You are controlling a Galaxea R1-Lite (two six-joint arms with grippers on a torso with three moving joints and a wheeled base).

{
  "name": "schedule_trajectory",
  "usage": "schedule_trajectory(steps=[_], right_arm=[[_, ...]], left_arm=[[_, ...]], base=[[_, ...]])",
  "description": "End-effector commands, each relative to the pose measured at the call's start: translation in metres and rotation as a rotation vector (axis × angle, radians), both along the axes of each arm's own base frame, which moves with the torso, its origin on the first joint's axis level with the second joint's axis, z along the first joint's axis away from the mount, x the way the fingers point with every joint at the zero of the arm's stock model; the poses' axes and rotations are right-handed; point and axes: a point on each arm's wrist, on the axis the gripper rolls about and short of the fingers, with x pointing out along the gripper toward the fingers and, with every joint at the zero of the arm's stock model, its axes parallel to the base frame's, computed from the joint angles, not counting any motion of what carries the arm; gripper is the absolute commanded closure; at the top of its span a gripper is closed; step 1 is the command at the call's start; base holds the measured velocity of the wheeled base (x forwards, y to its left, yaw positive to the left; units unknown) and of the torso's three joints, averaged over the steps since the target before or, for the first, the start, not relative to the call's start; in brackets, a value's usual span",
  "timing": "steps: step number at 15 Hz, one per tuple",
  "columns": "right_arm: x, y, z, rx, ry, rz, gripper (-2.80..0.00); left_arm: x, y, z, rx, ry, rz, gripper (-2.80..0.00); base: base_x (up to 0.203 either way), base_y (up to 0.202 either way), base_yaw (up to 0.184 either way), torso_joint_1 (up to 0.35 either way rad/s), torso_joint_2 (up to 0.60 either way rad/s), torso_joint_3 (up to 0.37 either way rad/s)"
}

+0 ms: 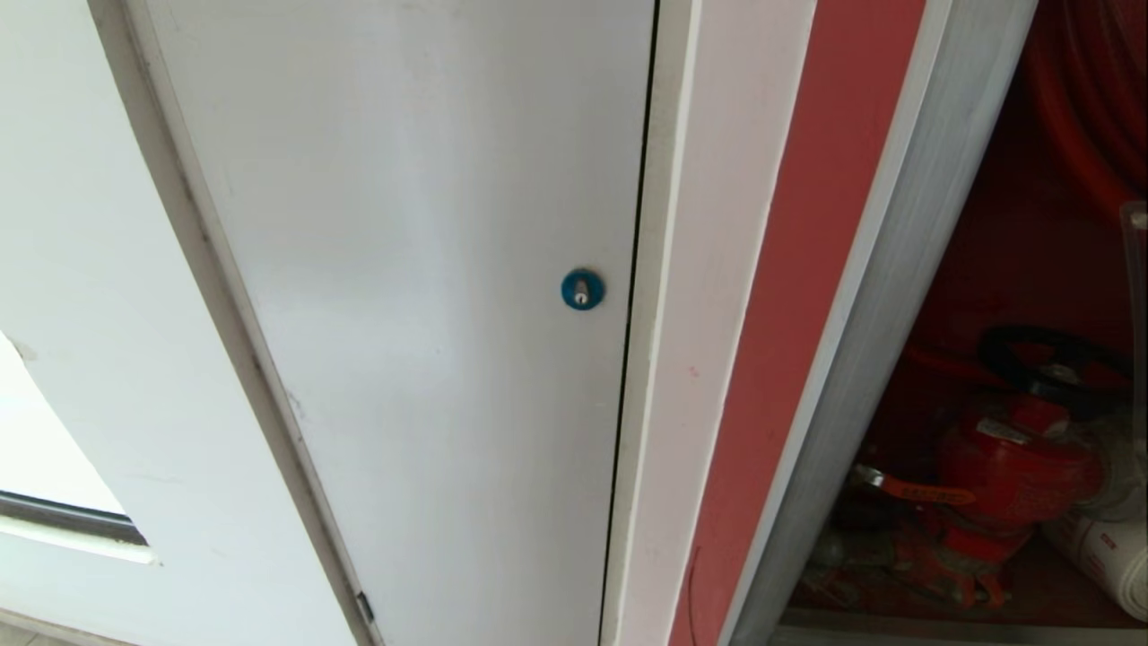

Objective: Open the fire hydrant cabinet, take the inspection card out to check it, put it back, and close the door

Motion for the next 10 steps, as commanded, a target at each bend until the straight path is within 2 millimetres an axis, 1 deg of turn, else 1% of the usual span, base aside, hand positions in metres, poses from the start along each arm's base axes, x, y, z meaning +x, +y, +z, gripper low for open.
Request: schedule_trajectory(steps=[1, 3, 8, 9, 10], right_arm=[[-0.0024, -0.0022, 0.0058, -0.083, -0.036, -0.005, 0.00], [-0.0024, -0.0023, 0.0117, -0.168, -0.066, -0.005, 0.00], [-0.0003, -0.0019, 0.0151, -0.367, -0.094, -0.051, 0.00], [0.0000, -0.0019, 0.0152, -0.382, -0.094, -0.058, 0.00], [0.0005, -0.0018, 0.0152, -0.439, -0.098, -0.070, 0.00]], left_arm=[[0.0001, 0.0000, 0.0000, 0.001, 0.001, 0.001, 0.00], [0.0001, 0.0000, 0.0000, 0.001, 0.001, 0.001, 0.00], [0.0001, 0.0000, 0.0000, 0.001, 0.001, 0.000, 0.00], [0.0001, 0.0000, 0.0000, 0.001, 0.001, 0.001, 0.00], [0.0001, 0.0000, 0.0000, 0.001, 0.001, -0.001, 0.00]], base=[[0.000, 0.000, 0.000, 0.000, 0.00, 0.000], [0.000, 0.000, 0.000, 0.000, 0.00, 0.000], [0.000, 0.000, 0.000, 0.000, 0.00, 0.000], [0.000, 0.000, 0.000, 0.000, 0.00, 0.000], [0.000, 0.000, 0.000, 0.000, 0.00, 0.000]])
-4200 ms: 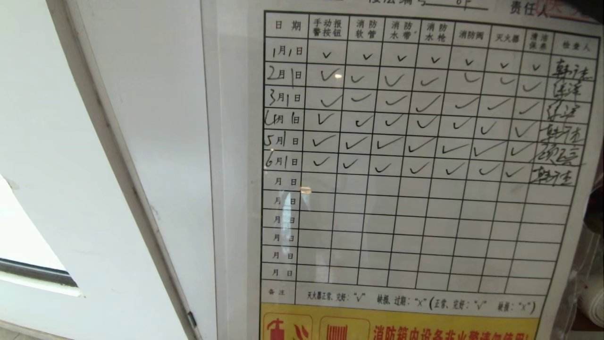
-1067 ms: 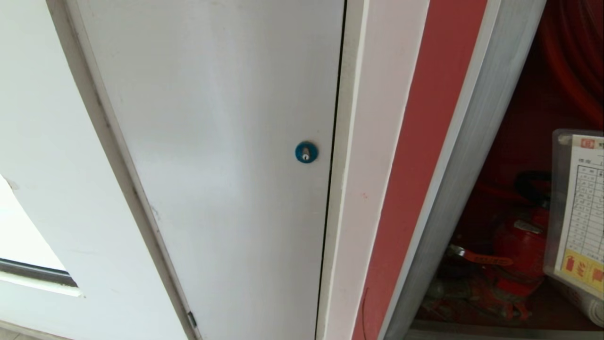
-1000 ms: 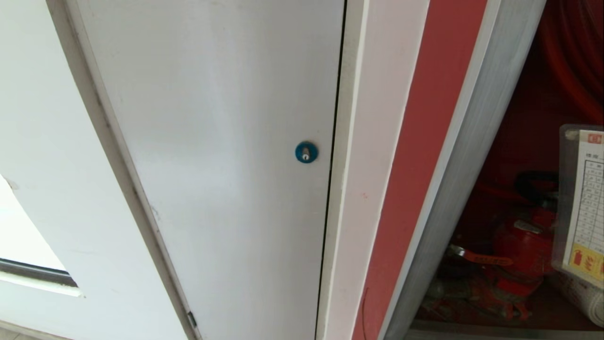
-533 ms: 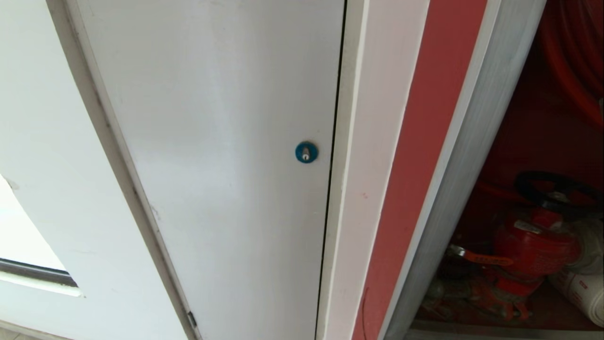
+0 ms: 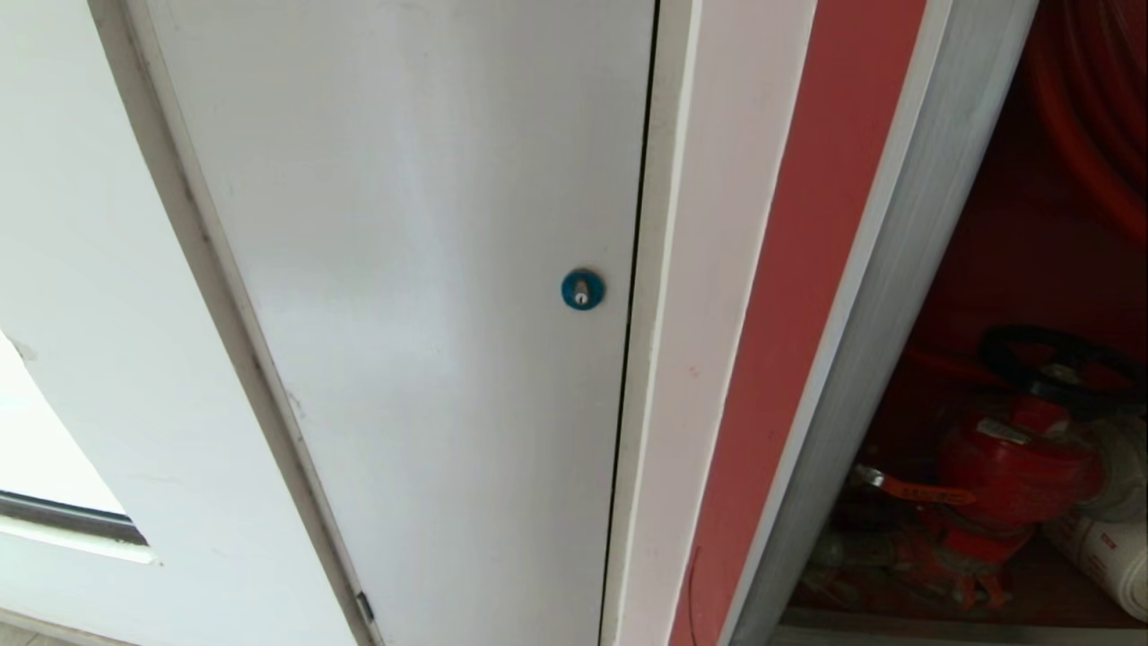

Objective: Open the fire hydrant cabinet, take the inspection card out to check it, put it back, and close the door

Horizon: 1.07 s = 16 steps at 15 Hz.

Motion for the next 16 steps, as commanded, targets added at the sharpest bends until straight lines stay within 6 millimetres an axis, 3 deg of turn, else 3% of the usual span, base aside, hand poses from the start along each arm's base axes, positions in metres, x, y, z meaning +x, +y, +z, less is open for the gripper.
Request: schedule_trajectory(steps=[1, 5, 11, 16], right_arm=[[0.005, 0.003, -0.001, -0.099, 0.005, -0.030, 0.00], [0.011, 0.008, -0.002, -0.127, 0.025, -0.052, 0.00], [0.012, 0.008, -0.008, -0.358, 0.028, -0.077, 0.00], [0.038, 0.029, -0.025, -0.412, 0.070, -0.042, 0.00]], left_arm=[[0.000, 0.000, 0.000, 0.000, 0.001, 0.000, 0.00], [0.000, 0.000, 0.000, 0.000, 0.001, 0.000, 0.00], [0.000, 0.000, 0.000, 0.000, 0.001, 0.001, 0.00], [0.000, 0.000, 0.000, 0.000, 0.001, 0.001, 0.00]], base=[[0.000, 0.000, 0.000, 0.000, 0.00, 0.000], [0.000, 0.000, 0.000, 0.000, 0.00, 0.000], [0.000, 0.000, 0.000, 0.000, 0.00, 0.000], [0.000, 0.000, 0.000, 0.000, 0.00, 0.000]])
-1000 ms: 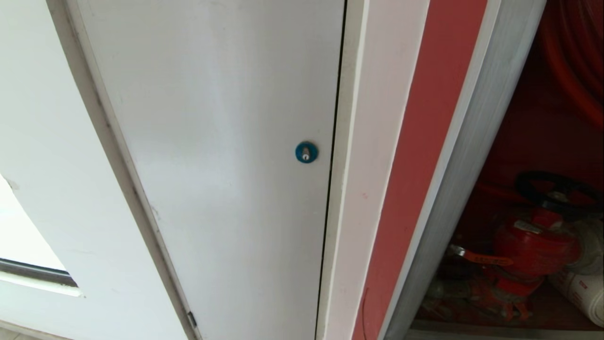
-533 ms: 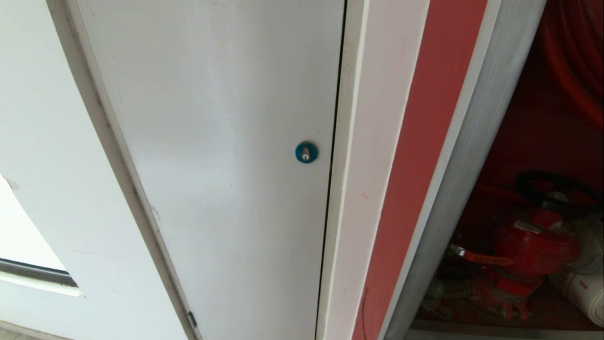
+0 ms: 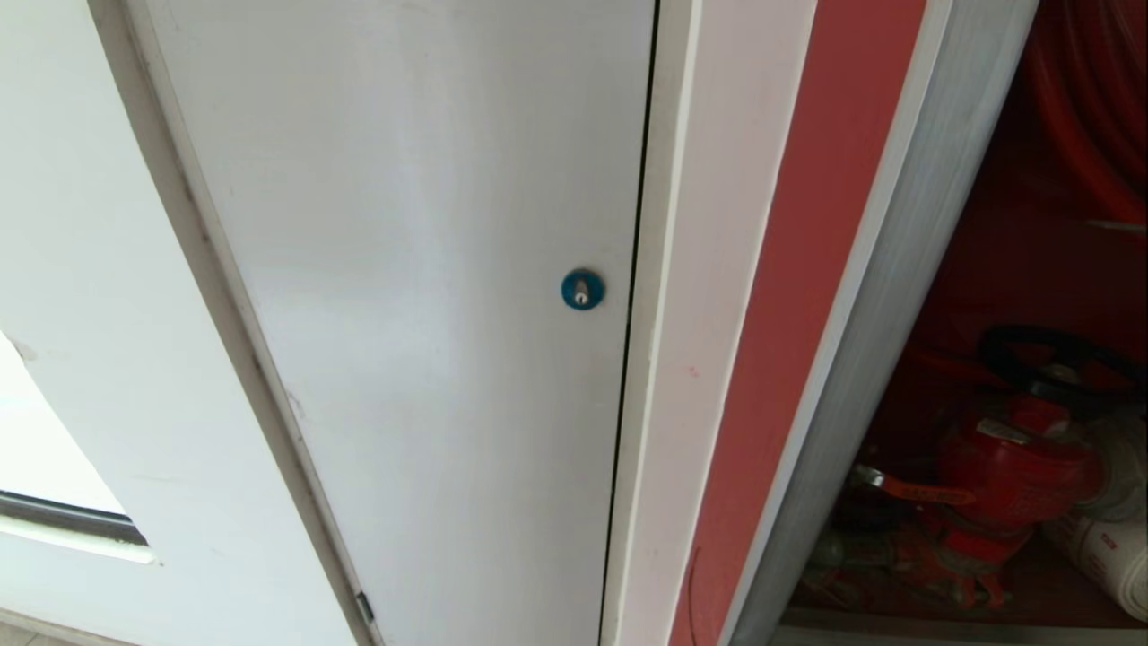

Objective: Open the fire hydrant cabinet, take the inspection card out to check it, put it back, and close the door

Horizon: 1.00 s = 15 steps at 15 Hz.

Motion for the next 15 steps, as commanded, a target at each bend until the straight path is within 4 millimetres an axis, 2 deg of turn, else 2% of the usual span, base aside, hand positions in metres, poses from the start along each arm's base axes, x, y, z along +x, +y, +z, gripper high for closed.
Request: schedule_trajectory(steps=[1, 3, 7, 11, 15], right_arm=[[0.017, 0.014, -0.010, -0.030, 0.030, 0.009, 0.00], [0.029, 0.024, -0.018, -0.042, 0.046, 0.008, 0.00], [0.042, 0.033, -0.031, -0.088, 0.095, -0.018, 0.00], [0.056, 0.038, -0.039, -0.100, 0.108, -0.074, 0.00], [0.075, 0.033, -0.046, -0.114, 0.118, -0.175, 0.00]], left_arm=[[0.000, 0.000, 0.000, 0.000, 0.001, -0.001, 0.00], [0.000, 0.000, 0.000, 0.000, 0.002, -0.001, 0.00], [0.000, 0.000, 0.000, 0.000, 0.001, 0.000, 0.00], [0.000, 0.000, 0.000, 0.000, 0.001, 0.000, 0.00], [0.000, 0.000, 0.000, 0.000, 0.001, -0.001, 0.00]], base=[[0.000, 0.000, 0.000, 0.000, 0.00, 0.000], [0.000, 0.000, 0.000, 0.000, 0.00, 0.000], [0.000, 0.000, 0.000, 0.000, 0.00, 0.000], [0.000, 0.000, 0.000, 0.000, 0.00, 0.000], [0.000, 0.000, 0.000, 0.000, 0.00, 0.000]])
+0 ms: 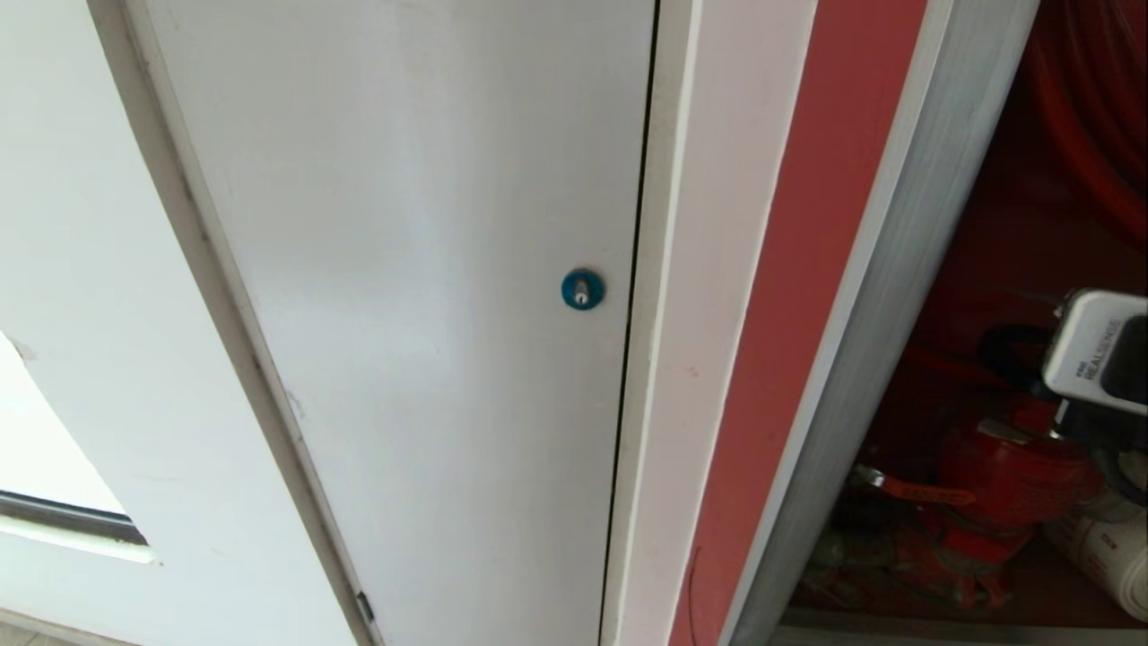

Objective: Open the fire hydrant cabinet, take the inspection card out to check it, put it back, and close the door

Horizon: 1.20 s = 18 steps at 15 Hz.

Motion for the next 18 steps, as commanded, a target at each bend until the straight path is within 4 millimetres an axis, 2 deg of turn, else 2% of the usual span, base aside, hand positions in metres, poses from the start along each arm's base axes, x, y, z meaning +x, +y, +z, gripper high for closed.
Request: schedule_trajectory(steps=[1, 6, 18], right_arm=[[0.010, 0.001, -0.005, -0.026, 0.027, -0.025, 0.00], [0.019, 0.005, -0.011, -0.048, 0.064, -0.039, 0.00], [0.044, -0.006, -0.023, -0.085, 0.144, -0.062, 0.00]], left_arm=[[0.000, 0.000, 0.000, 0.000, 0.001, 0.000, 0.00], [0.000, 0.000, 0.000, 0.000, 0.001, 0.000, 0.00], [0.000, 0.000, 0.000, 0.000, 0.002, 0.000, 0.00]], base=[[0.000, 0.000, 0.000, 0.000, 0.00, 0.000], [0.000, 0.000, 0.000, 0.000, 0.00, 0.000], [0.000, 0.000, 0.000, 0.000, 0.00, 0.000]])
